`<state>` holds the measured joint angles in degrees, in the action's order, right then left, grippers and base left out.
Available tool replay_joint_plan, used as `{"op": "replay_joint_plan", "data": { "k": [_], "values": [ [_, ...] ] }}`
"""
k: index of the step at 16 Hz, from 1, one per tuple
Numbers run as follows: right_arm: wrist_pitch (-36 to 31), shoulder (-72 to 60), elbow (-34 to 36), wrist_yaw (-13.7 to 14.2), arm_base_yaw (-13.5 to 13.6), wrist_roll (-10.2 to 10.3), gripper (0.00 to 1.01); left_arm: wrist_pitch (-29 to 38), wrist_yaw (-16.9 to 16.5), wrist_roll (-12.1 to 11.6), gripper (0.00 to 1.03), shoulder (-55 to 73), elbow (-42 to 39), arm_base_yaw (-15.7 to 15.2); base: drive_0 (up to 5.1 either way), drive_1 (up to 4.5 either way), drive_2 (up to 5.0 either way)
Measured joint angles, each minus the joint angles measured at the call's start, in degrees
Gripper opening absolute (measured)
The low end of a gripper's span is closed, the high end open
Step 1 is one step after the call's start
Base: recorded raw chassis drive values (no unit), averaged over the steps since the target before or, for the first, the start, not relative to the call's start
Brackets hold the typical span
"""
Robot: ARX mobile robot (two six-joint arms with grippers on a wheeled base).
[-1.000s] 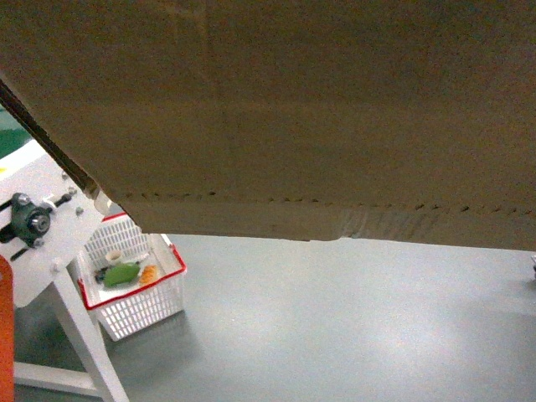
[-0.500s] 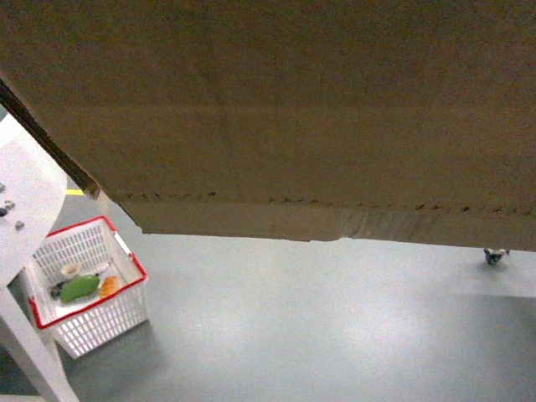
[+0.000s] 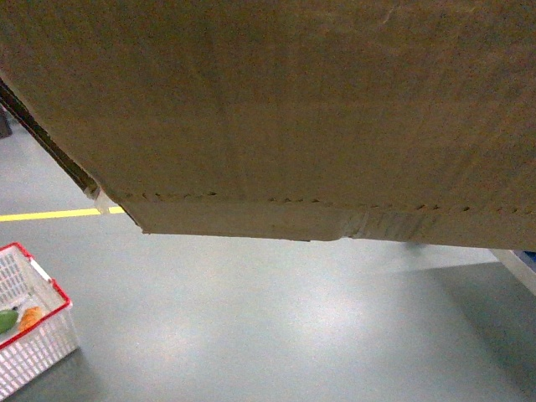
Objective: Sort boxes to right shelf from conveyor
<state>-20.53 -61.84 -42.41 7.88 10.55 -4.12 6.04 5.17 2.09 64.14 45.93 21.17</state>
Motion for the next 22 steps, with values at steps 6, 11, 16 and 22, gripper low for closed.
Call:
{"op": "replay_joint_plan", "data": {
  "k": [6,11,16,22],
  "values": [
    [0.0,0.0,0.0,0.0,0.0,0.0,0.02,0.0,0.0,0.0,0.03,0.0,0.0,0.0,-1.6,-1.61,-1.6],
    [0.0,0.0,0.0,0.0,0.0,0.0,0.02,0.0,0.0,0.0,0.03,0.0,0.0,0.0,-1.6,-1.6,-1.6],
    [0.0,0.0,0.0,0.0,0.0,0.0,0.02,0.0,0.0,0.0,0.03,0.0,0.0,0.0,-1.6,-1.56,-1.6],
    [0.0,0.0,0.0,0.0,0.0,0.0,0.02,0.0,0.0,0.0,0.03,0.0,0.0,0.0,-1.6,-1.59,-1.6]
  ]
}}
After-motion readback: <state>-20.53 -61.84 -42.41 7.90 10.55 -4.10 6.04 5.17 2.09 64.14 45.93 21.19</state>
